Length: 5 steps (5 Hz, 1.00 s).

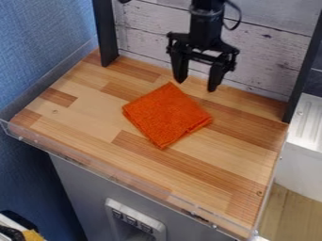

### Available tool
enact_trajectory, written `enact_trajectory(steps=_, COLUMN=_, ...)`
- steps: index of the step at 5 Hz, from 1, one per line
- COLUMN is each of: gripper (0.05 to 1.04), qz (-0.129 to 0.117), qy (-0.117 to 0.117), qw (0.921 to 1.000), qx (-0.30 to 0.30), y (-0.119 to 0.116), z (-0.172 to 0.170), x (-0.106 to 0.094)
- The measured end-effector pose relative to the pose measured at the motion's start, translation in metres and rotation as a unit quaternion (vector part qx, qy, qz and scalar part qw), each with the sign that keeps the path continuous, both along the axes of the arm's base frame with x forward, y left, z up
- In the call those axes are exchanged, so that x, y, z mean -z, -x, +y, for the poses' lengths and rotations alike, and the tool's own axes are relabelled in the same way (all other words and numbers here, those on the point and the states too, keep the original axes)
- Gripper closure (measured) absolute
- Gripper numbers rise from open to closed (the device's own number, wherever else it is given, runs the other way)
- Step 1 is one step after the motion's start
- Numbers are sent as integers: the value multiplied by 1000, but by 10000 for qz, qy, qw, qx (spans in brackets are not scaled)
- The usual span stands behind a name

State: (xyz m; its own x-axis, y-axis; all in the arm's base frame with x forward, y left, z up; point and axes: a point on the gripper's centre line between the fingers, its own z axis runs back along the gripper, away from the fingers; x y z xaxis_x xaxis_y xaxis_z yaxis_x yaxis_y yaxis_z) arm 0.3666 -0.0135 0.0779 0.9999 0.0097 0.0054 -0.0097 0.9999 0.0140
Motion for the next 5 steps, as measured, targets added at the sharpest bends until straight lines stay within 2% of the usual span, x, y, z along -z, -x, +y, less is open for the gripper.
enact_trajectory(steps=2, gripper=83, qz=-235, qy=-30, qw=9997, qx=-9, y=-18, z=-33, x=-37)
enact_trajectory(steps=5, gripper=85, qz=17, qy=25, qw=10000, qx=31, y=-26, z=-72, x=-49)
